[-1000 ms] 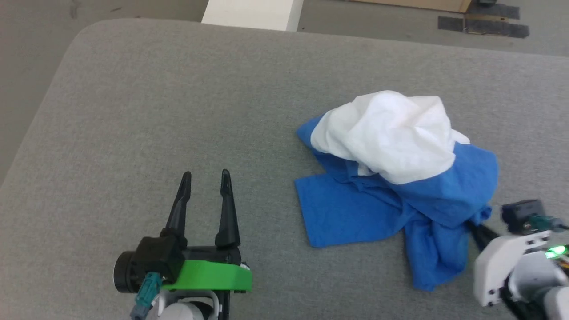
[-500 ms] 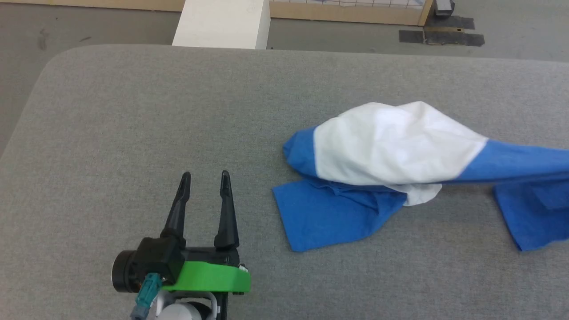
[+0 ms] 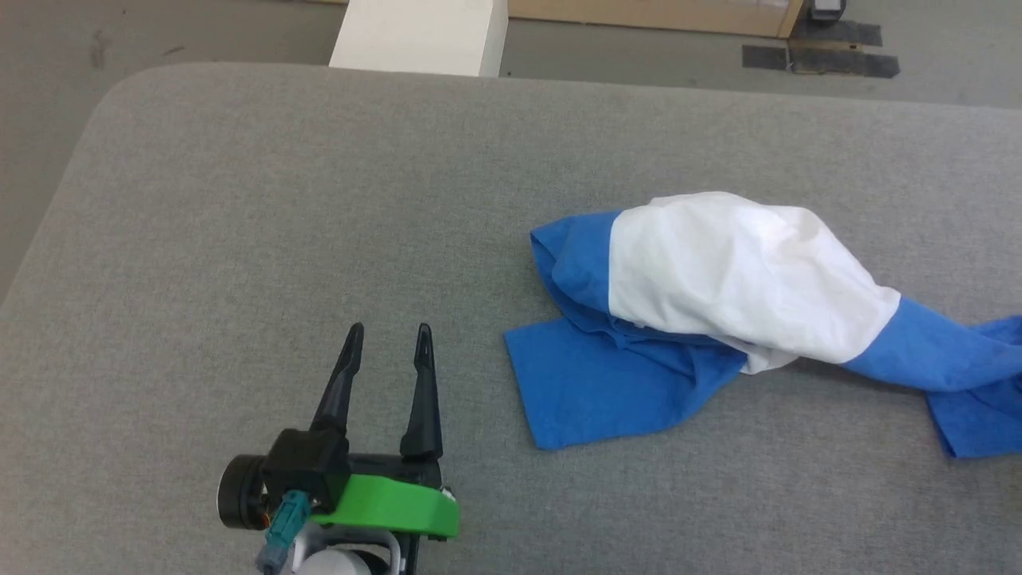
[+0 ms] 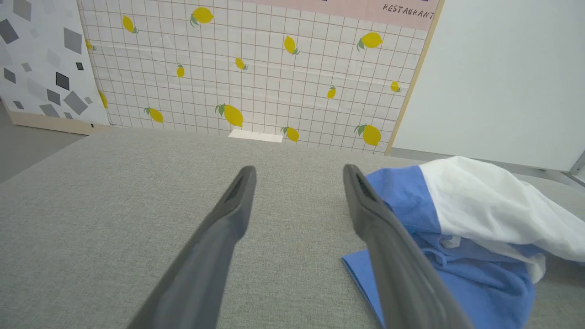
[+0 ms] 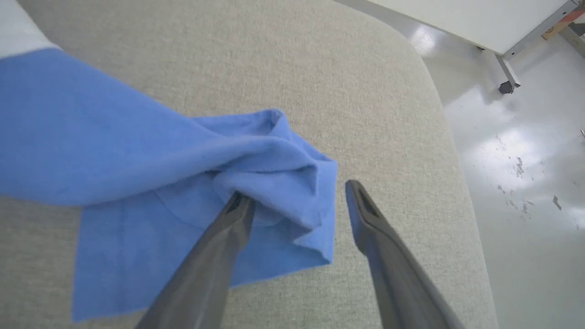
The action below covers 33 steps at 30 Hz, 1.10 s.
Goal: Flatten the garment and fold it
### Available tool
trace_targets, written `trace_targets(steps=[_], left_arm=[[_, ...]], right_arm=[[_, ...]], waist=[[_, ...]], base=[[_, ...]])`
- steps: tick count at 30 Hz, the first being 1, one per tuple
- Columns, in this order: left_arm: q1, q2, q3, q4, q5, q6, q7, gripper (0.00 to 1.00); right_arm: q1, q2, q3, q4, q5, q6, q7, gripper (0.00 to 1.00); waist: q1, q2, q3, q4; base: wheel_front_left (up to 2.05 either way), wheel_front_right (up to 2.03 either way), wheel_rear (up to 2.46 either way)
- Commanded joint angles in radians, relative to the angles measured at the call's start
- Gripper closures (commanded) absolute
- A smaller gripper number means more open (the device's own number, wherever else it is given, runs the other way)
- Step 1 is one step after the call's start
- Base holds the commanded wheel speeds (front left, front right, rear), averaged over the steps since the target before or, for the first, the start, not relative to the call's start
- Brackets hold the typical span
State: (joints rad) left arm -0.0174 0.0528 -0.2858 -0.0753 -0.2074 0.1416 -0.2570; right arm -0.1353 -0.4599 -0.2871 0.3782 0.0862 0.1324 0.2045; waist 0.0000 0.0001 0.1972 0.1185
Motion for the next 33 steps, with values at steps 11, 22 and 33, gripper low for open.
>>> trace_targets(steps=[11, 22, 33], left_arm=[[0.032, -0.002, 0.027, -0.008, -0.007, -0.011, -0.005, 0.0], [0.054, 0.038, 0.005, -0.004, 0.038, -0.03, 0.012, 0.0], [-0.165, 0.109, -0.208, 0.192, 0.143, -0.212, 0.343, 0.0]], right_arm=[[0.095, 0.169, -0.031, -0.407, 0.139, -0.002, 0.009, 0.0], [0.31, 0.408, -0.047, -0.67, 0.062, -0.002, -0.08, 0.0], [0.274, 0.409, -0.011, -0.674, 0.076, -0.002, -0.082, 0.0]], waist=[[0.0, -0.0001, -0.097, -0.06], [0.0, -0.0001, -0.093, -0.096], [0.0, -0.0001, -0.046, -0.111]], base=[[0.0, 0.0, 0.0], [0.0, 0.0, 0.0], [0.0, 0.0, 0.0]])
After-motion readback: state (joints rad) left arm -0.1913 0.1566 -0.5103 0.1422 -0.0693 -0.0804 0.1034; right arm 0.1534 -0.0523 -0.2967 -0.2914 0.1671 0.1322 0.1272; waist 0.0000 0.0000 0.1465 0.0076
